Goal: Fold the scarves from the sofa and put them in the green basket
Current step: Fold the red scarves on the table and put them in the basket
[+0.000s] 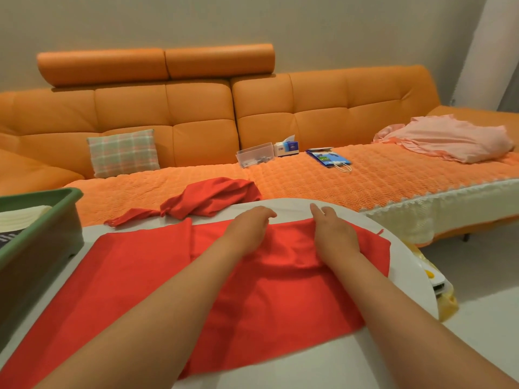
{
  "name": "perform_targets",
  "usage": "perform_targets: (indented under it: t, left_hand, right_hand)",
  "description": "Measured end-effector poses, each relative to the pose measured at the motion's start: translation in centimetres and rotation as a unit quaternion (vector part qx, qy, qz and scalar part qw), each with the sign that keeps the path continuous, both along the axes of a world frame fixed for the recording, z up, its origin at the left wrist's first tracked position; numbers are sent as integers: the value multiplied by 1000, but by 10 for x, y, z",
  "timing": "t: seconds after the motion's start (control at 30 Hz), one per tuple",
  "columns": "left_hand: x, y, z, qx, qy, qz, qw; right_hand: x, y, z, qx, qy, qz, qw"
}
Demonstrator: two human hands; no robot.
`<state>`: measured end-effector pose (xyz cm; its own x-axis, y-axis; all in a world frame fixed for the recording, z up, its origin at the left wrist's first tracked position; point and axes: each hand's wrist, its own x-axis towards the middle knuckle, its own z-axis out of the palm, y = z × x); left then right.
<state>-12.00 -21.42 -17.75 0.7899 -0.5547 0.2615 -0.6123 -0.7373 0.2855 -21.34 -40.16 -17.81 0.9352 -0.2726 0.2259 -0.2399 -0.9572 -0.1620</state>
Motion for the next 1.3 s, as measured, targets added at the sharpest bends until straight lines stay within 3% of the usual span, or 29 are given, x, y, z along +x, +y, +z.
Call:
perform_targets:
  t: [0.07, 0.17, 0.23, 0.33, 0.43, 0.5, 0.6, 0.73, 0.87, 0.93, 1.0, 1.07, 1.13, 1.2, 1.3]
  left_hand:
    - [2, -12, -5, 65, 0, -19, 998]
    - [1, -19, -8, 129, -10, -23, 991]
    - [-2, -15, -5, 116, -40, -8, 992]
    - [-13, -4, 5, 42, -131, 4, 991]
    - [-32, 17, 12, -73, -179, 6, 981]
    - [-43, 33, 9, -45, -172, -40, 983]
    - [-60, 52, 1, -13, -31, -78, 996]
    - [-60, 56, 3, -29, 34, -44, 998]
    - [-51, 43, 15, 97, -12, -29, 995]
    - [-48, 31, 24, 65, -100, 2, 993]
    - [-45, 13, 36, -33, -162, 42, 985]
    - [-39, -9, 53, -188, -107, 43, 975]
    - [-35, -28, 62, -305, 22, 9, 952]
    - [-34, -34, 58, -309, 64, 0, 949]
    - [-38, -26, 32, -199, 7, 45, 979]
  right_hand:
    - [1, 0, -1, -83, 32, -12, 996]
    - [3, -1, -1, -140, -19, -6, 990]
    - [2, 1, 2, -173, -97, 11, 980]
    - [-4, 4, 12, -133, -191, 105, 967]
    - [-21, 12, 27, -7, -109, 214, 971]
    - [-32, 15, 33, 79, -9, 222, 972]
    - [-42, 19, 32, 209, 49, 197, 957]
    - [-46, 18, 30, 106, 68, 164, 978]
    - [-42, 17, 27, 44, 20, 128, 991]
    - [-36, 15, 31, 35, -47, 70, 996]
    - [-28, 7, 38, 82, -131, 4, 988]
    - [-19, -1, 43, 157, -200, -49, 966]
    - [-9, -10, 44, 241, -220, -51, 944]
    - [-4, -14, 39, 298, -163, -8, 941]
    - [-1, -18, 24, 159, -42, -20, 986]
